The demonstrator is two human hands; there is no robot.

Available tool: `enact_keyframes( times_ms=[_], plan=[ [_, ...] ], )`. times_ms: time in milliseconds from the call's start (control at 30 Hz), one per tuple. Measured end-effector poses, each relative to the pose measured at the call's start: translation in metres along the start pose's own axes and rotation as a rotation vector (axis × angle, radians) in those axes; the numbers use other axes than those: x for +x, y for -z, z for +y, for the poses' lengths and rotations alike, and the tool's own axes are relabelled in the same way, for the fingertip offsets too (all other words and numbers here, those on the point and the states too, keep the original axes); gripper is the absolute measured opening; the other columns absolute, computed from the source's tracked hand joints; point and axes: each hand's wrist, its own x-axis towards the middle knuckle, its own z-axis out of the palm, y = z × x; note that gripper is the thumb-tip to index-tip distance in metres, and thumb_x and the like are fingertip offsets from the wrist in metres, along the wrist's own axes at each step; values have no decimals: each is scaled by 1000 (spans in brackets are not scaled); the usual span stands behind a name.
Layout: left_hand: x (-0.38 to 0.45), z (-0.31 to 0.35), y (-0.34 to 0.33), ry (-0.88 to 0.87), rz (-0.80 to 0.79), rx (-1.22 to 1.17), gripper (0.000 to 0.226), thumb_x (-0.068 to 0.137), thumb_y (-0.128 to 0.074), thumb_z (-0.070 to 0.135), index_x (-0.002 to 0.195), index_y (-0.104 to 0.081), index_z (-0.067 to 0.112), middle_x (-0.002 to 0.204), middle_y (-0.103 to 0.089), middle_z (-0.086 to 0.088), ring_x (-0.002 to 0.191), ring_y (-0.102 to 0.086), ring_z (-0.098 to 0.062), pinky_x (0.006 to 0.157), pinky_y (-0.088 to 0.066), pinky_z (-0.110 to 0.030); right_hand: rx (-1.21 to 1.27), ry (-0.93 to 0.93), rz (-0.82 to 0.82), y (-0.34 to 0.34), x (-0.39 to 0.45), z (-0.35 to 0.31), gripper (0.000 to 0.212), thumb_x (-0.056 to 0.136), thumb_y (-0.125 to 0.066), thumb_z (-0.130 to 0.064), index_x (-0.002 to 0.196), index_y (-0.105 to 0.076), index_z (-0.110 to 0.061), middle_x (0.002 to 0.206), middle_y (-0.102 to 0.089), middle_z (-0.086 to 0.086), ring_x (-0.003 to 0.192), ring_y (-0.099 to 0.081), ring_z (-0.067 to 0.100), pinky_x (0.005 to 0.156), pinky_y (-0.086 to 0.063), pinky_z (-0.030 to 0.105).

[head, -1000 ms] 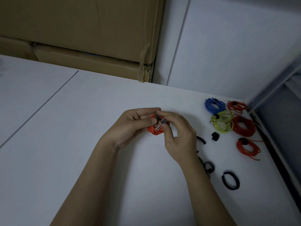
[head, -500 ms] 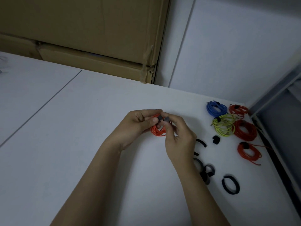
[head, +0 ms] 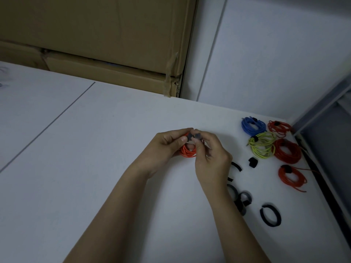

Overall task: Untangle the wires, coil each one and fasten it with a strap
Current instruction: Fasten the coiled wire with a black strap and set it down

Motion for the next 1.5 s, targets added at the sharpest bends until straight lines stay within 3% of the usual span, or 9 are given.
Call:
enact_keyframes(
  times_ms=[200, 400, 500, 667, 800, 1067, 1267, 1367, 1500],
  plan=[
    [-3, 4, -3, -43, -135, 136, 36, 98, -47, 1, 123, -60, 24, 119, -68, 3, 114, -62, -11, 94, -48, -20, -39, 5, 24, 1, 0, 1, 18, 90, -56, -5, 103, -69, -9, 94, -66, -13, 88, -64, -4, 78, -52, 15],
    [-1, 3, 0, -64, -59, 268, 39, 99, -41, -2, 130, -58, 15, 121, -67, 2, 115, -61, -11, 104, -46, -36, 20, -10, -20, 1, 0, 0, 17, 92, -55, -10, 103, -67, -13, 96, -67, -14, 90, -68, 4, 78, -56, 23],
    [-1, 4, 0, -77, -4, 318, 39, 100, -38, -3, 129, -59, 12, 121, -67, -1, 116, -61, -12, 106, -44, -39, 28, 15, -72, 0, -1, -2, 17, 93, -53, -12, 104, -66, -10, 99, -68, -4, 94, -67, 14, 79, -56, 28],
    [-1, 5, 3, -39, 25, 252, 37, 100, -40, 0, 135, -52, 5, 129, -62, -6, 121, -57, -17, 109, -41, -42, 86, -6, -93, 3, 3, -7, 28, 92, -55, -5, 103, -60, -30, 101, -66, -17, 96, -65, 7, 79, -54, 25],
    [-5, 9, 10, -42, -42, 164, 36, 100, -41, 1, 134, -53, 4, 128, -63, -7, 119, -60, -18, 104, -45, -37, 136, -29, -121, 4, 6, -13, 43, 92, -53, -4, 100, -57, -46, 100, -68, -19, 95, -66, 6, 79, -53, 19],
    [-6, 13, 12, -64, -78, 96, 32, 98, -44, 4, 123, -61, 15, 116, -70, 2, 110, -65, -13, 87, -50, -19, 143, -54, -178, 6, 5, -12, 41, 92, -51, -6, 99, -52, -47, 103, -67, -21, 98, -66, 2, 80, -50, 14],
    [-6, 13, 13, -63, -39, 79, 30, 96, -49, 2, 120, -64, 14, 110, -72, 1, 104, -67, -13, 83, -52, -18, 142, -43, -178, 5, 4, -12, 46, 93, -50, -9, 102, -53, -54, 106, -67, -18, 103, -64, 8, 87, -52, 23],
    [-5, 11, 12, -80, 0, 132, 32, 95, -50, 0, 115, -67, 19, 106, -74, 3, 100, -69, -13, 86, -52, -20, 104, -38, -182, 4, 2, -10, 41, 93, -52, -9, 104, -57, -48, 105, -65, -24, 102, -63, 5, 88, -51, 22],
    [-2, 8, 10, -122, 85, 147, 30, 95, -52, 2, 119, -66, 13, 106, -73, 2, 104, -67, -12, 92, -51, -23, -33, 133, -158, 4, 4, -5, 15, 92, -54, -12, 101, -66, -11, 112, -65, -11, 109, -58, 7, 95, -43, 17]
  ],
)
